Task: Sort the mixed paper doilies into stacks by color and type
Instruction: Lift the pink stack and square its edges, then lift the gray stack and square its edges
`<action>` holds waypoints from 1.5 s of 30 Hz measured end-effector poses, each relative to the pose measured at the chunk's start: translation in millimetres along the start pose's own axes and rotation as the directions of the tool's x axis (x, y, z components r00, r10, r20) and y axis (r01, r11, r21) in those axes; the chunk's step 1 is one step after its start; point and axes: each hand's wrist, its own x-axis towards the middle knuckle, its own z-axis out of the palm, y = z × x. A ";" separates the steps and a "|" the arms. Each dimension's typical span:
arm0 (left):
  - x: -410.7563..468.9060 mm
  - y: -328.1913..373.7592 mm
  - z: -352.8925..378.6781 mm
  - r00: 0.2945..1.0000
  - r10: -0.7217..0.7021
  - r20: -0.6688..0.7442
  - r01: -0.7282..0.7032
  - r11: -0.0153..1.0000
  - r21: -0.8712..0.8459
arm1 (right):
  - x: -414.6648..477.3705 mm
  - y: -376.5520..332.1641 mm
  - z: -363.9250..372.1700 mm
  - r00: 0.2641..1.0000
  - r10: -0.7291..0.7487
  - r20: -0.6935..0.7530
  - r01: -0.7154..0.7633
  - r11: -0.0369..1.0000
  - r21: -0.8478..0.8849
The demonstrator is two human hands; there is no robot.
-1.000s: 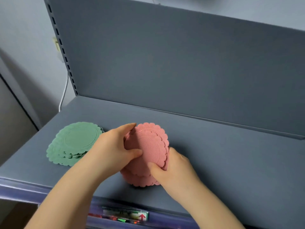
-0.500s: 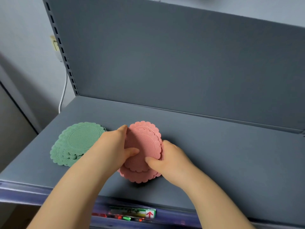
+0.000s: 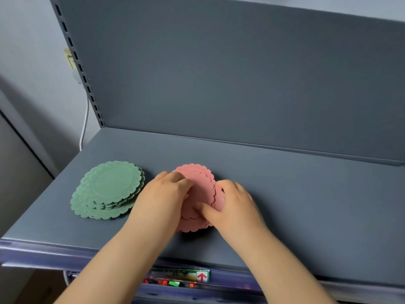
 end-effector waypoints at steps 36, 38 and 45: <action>-82.7 554.8 85.3 0.824 0.566 -0.019 -0.566 0.823 -0.051 | -351.6 411.5 -298.5 0.968 0.137 -0.212 -0.179 0.964 -0.195; -73.4 566.4 91.3 0.825 0.565 -0.030 -0.565 0.821 -0.076 | -351.6 422.8 -304.4 0.965 0.160 -0.210 -0.199 0.964 -0.177; -14.7 598.7 114.2 0.852 0.516 -0.093 -0.523 0.844 -0.114 | -309.9 463.9 -333.9 0.971 0.140 -0.194 -0.178 0.965 -0.193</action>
